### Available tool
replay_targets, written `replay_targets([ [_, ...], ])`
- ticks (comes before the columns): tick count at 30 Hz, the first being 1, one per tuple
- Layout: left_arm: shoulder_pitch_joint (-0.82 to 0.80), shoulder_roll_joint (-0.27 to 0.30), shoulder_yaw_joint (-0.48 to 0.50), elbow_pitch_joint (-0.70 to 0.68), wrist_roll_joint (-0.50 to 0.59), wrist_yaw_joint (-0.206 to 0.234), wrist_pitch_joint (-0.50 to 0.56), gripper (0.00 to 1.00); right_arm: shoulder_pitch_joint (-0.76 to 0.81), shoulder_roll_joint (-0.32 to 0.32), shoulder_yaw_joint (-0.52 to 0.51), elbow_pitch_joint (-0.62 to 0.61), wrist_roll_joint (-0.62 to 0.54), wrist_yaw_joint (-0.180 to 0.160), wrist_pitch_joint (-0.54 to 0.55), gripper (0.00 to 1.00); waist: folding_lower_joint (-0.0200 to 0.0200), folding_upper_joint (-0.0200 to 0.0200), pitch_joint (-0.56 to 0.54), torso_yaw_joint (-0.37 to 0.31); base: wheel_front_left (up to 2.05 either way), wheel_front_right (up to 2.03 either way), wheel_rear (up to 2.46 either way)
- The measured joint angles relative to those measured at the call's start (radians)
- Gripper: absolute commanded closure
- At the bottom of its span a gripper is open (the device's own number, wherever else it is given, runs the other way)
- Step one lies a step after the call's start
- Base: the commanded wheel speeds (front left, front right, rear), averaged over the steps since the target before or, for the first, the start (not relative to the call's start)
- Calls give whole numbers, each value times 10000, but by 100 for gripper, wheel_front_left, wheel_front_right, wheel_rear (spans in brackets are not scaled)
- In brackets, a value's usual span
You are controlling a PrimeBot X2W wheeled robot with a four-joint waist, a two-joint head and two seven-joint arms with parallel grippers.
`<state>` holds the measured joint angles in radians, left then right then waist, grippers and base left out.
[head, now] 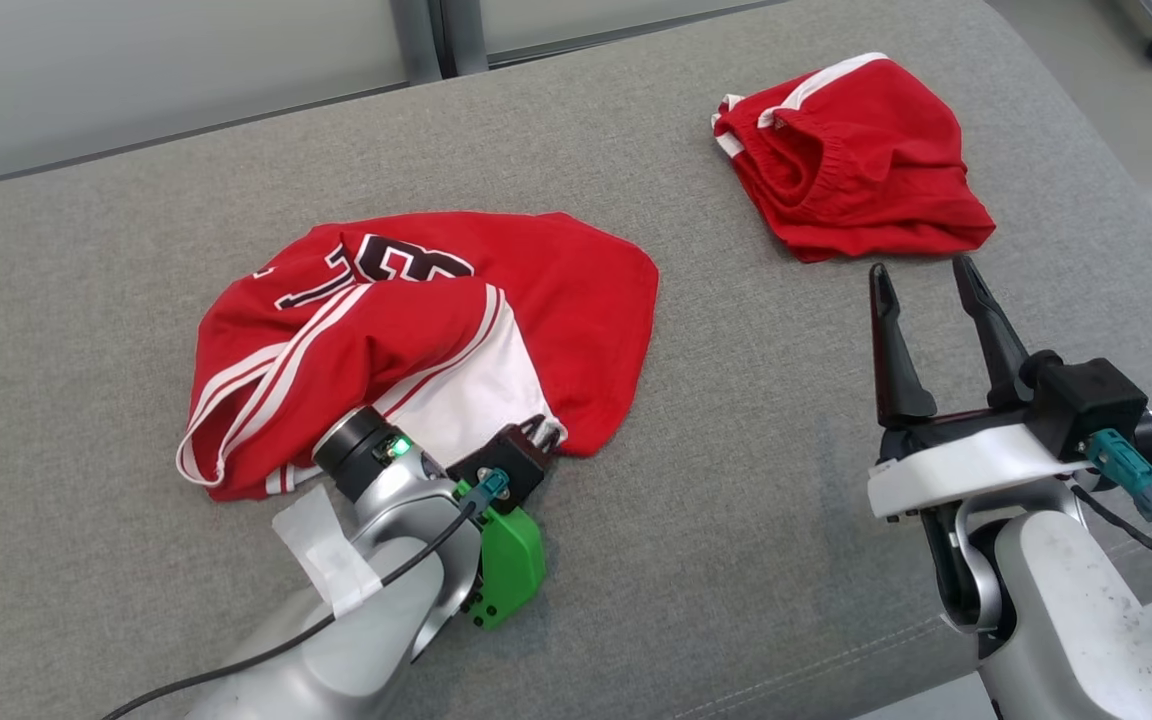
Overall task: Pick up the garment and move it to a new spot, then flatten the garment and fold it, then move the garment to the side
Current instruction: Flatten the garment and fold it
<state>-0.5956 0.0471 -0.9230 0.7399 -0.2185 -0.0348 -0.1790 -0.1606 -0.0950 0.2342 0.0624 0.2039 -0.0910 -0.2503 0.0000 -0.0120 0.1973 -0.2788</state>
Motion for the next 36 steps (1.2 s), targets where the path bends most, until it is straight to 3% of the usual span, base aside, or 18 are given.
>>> replay_targets([
  [9,-57,-12,19,31,-198,38,-293,100,1,-13,-144,75,-2,-65,0,0,0,0,-135,321,0,0,0],
  [15,-85,-33,499,-848,-811,188,-694,100,12,-48,-190,113,-2,-65,0,0,0,0,-266,610,0,0,0],
  [23,-88,-46,2079,-2148,-1413,1122,-773,100,174,-96,-339,416,224,-63,-13,0,0,0,-507,1158,0,0,0],
  [27,-88,40,3064,-3478,-1363,1392,-771,100,581,-88,-372,681,360,-61,-13,0,0,0,-635,1539,0,0,0],
  [36,1101,1337,5212,-5099,-1034,1590,-771,100,947,2,-117,1243,525,119,-12,0,0,0,-888,2492,0,0,0],
])
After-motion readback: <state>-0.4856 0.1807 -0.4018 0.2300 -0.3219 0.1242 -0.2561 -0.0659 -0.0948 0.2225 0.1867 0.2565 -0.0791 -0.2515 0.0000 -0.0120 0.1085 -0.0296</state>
